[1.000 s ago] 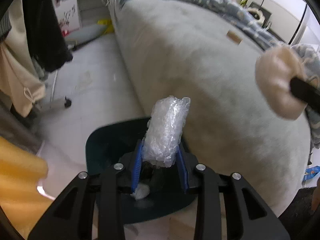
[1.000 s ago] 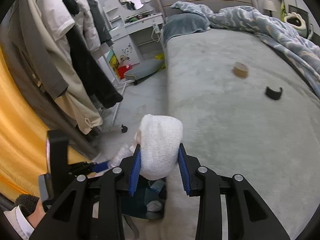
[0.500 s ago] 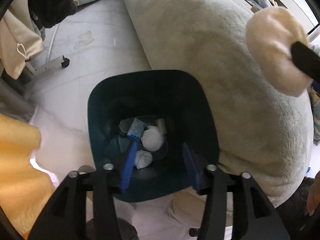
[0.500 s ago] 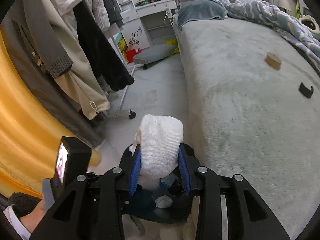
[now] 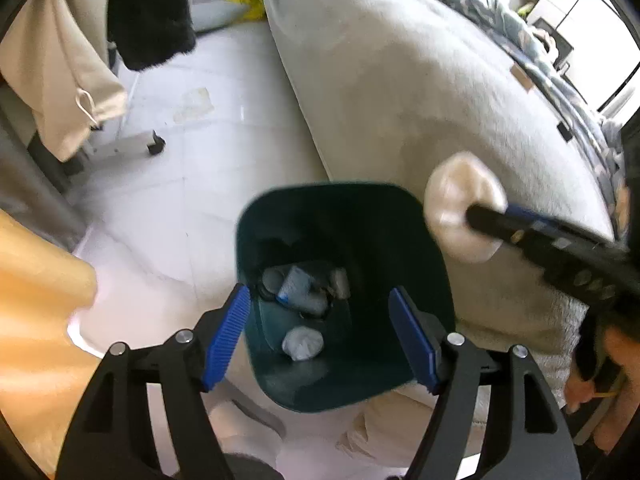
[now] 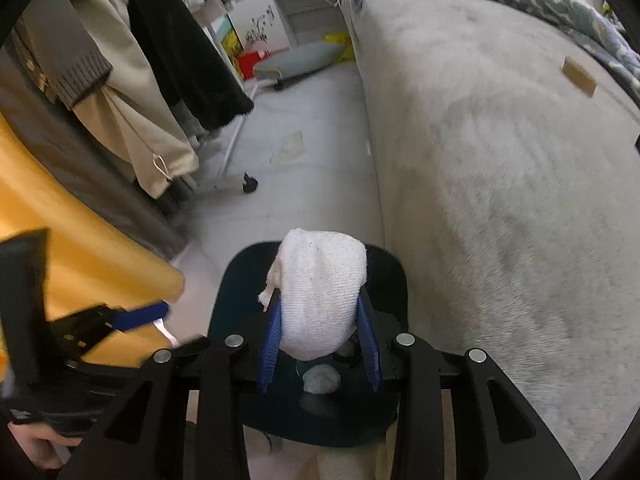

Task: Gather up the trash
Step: 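Carry both items over the teal bin and open both tools to drop them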

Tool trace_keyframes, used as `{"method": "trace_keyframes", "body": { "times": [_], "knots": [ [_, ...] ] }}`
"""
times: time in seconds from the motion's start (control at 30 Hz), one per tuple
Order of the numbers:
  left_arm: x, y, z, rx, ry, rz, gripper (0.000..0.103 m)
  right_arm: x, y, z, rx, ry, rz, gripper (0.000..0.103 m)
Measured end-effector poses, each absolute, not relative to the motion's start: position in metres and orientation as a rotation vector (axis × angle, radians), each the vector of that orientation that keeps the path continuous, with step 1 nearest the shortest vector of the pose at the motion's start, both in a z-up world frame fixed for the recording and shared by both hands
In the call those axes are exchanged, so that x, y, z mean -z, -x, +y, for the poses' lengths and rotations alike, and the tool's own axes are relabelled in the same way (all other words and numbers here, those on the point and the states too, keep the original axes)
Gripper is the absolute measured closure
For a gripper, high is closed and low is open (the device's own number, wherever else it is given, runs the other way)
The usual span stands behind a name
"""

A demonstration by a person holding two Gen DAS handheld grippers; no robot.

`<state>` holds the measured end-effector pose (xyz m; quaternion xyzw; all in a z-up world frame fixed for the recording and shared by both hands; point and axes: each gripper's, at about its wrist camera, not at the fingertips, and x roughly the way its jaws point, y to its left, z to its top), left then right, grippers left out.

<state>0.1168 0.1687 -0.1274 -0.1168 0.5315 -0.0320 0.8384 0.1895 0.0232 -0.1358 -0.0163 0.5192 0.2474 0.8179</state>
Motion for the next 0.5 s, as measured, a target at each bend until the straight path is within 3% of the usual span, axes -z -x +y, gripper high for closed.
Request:
{"method": "trace_keyframes", "body": {
  "times": [0.5],
  "knots": [
    [0.068,-0.104,0.197,0.065,0.254,0.871,0.046,0.2,-0.181,0.054,-0.5,0.182,1.307,0.067]
  ]
}}
